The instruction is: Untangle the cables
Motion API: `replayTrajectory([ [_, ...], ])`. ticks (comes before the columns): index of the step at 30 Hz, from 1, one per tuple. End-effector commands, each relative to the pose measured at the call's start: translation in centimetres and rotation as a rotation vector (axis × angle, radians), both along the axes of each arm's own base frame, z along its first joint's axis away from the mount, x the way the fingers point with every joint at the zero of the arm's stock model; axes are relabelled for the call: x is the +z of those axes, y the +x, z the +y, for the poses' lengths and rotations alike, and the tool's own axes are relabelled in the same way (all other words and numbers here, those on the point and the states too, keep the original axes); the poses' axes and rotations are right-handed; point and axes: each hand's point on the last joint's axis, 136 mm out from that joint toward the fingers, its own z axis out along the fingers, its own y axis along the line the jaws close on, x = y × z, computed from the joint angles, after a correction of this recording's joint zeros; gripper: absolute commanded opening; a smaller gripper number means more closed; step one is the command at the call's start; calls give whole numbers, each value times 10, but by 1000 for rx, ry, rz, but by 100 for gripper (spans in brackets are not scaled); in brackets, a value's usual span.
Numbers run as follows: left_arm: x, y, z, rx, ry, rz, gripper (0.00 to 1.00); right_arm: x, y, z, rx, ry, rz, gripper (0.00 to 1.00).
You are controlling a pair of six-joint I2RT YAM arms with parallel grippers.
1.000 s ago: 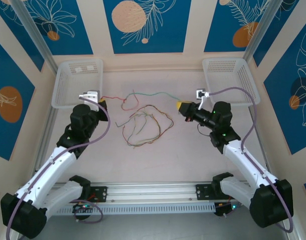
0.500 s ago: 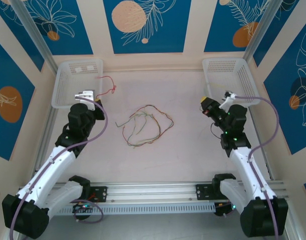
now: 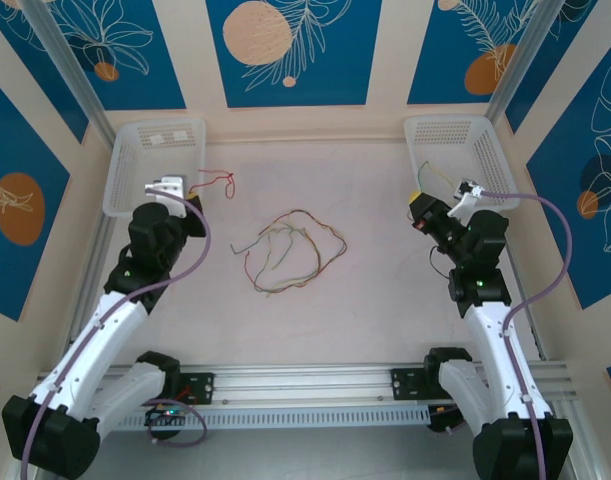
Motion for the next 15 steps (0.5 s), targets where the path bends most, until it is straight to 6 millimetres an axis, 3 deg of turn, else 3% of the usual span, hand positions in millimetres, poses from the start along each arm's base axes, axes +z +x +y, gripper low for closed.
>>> replayTrajectory([
  [1, 13, 12, 28, 92, 17, 13, 0, 15, -9, 12, 59, -44, -57, 0],
  [7, 6, 56, 80, 186, -123, 78, 0, 21, -18, 23, 105, -79, -79, 0],
  [15, -49, 125, 134, 248, -174, 319, 0, 32, -29, 29, 123, -129, -100, 0],
])
